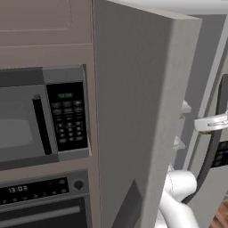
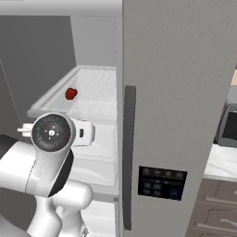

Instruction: Retrieve the bottle and the shaker from the cabinet and place them next to the mixing bowl on the counter. Then add garlic from the fridge to the mixing bowl.

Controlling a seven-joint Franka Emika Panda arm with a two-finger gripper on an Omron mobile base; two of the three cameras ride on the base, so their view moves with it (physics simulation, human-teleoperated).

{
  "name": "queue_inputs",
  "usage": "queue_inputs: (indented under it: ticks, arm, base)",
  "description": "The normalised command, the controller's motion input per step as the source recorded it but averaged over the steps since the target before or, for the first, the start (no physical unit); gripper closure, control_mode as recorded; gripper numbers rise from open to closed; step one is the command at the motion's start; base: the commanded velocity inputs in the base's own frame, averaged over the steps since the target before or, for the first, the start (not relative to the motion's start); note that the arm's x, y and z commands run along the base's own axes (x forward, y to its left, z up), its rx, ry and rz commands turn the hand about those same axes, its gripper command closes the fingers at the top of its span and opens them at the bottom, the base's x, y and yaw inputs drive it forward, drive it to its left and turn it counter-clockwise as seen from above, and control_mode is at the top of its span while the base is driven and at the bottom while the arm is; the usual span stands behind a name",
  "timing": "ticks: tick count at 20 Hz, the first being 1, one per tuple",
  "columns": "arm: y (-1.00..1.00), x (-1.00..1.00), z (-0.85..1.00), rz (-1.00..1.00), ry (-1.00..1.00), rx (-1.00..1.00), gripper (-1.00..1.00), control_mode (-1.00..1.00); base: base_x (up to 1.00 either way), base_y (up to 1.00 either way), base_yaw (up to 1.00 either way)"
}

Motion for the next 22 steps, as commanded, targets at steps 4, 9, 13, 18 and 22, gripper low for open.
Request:
queue_inputs:
  ticks: [4,9,13,18,22]
  arm:
    - [0.0,0.0,0.0,0.0,0.0,0.0,1.0,1.0]
    - [0.0,0.0,0.0,0.0,0.0,0.0,1.0,1.0]
    - [0.0,0.0,0.0,0.0,0.0,0.0,1.0,1.0]
    - [0.0,0.0,0.0,0.0,0.0,0.0,1.0,1.0]
    - [0.0,0.0,0.0,0.0,0.0,0.0,1.0,1.0]
  base:
    - [-0.46,0.0,0.05]
    - [-0.76,0.0,0.1]
    - [-0.86,0.0,0.11]
    - [-0.89,0.0,0.09]
    - [-0.9,0.01,0.08]
